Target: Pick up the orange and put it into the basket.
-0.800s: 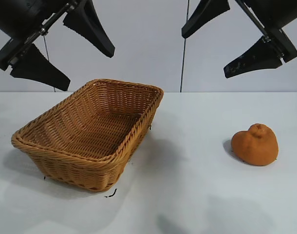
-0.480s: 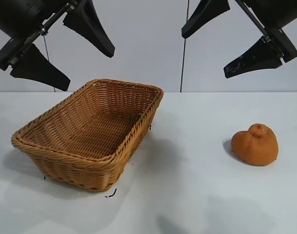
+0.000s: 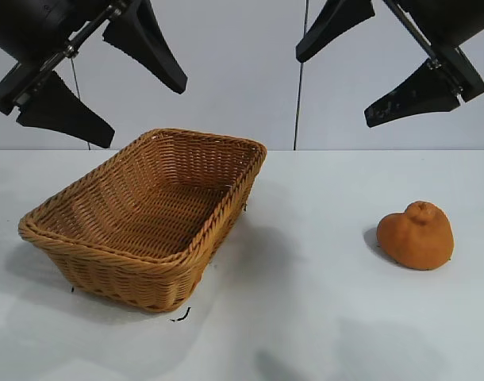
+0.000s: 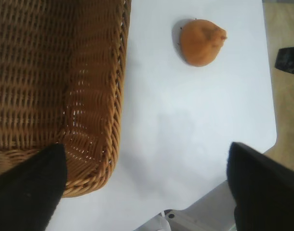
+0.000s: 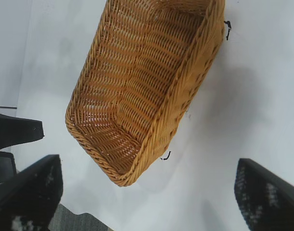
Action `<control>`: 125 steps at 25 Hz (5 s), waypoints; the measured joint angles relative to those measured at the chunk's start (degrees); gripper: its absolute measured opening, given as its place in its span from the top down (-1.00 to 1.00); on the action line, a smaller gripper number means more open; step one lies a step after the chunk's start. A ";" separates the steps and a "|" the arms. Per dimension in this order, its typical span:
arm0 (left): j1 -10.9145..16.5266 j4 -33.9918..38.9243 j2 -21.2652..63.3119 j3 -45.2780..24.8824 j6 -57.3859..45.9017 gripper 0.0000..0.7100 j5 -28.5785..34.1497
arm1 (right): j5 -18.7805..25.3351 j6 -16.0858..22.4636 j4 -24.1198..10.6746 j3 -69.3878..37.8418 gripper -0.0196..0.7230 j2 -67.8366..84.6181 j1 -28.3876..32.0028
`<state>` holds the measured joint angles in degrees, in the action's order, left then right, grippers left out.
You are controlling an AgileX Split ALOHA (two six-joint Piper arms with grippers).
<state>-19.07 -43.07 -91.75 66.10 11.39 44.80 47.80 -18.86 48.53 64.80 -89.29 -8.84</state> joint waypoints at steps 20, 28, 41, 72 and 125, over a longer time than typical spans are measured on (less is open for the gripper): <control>-0.24 3.40 6.60 -0.11 -9.25 -0.82 0.46 | 0.12 0.00 0.00 0.00 -0.93 0.00 0.00; -7.77 24.70 9.29 -1.74 -39.40 -0.82 2.35 | 0.63 0.00 -0.44 0.00 -0.93 0.00 0.00; -14.47 50.23 9.29 -1.76 -93.77 -0.82 5.02 | 1.04 0.00 -0.46 0.00 -0.93 0.00 0.00; -13.65 45.69 -9.11 -5.51 -101.79 -0.82 -3.38 | 1.29 0.00 -0.89 0.00 -0.93 0.00 0.00; -10.67 44.66 -15.77 -6.32 -100.01 0.74 -10.84 | 1.18 0.11 -2.35 0.00 -0.93 0.00 0.00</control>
<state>-29.74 1.59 -107.52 59.78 -88.61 33.95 48.98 -18.74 46.18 64.80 -89.29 -8.84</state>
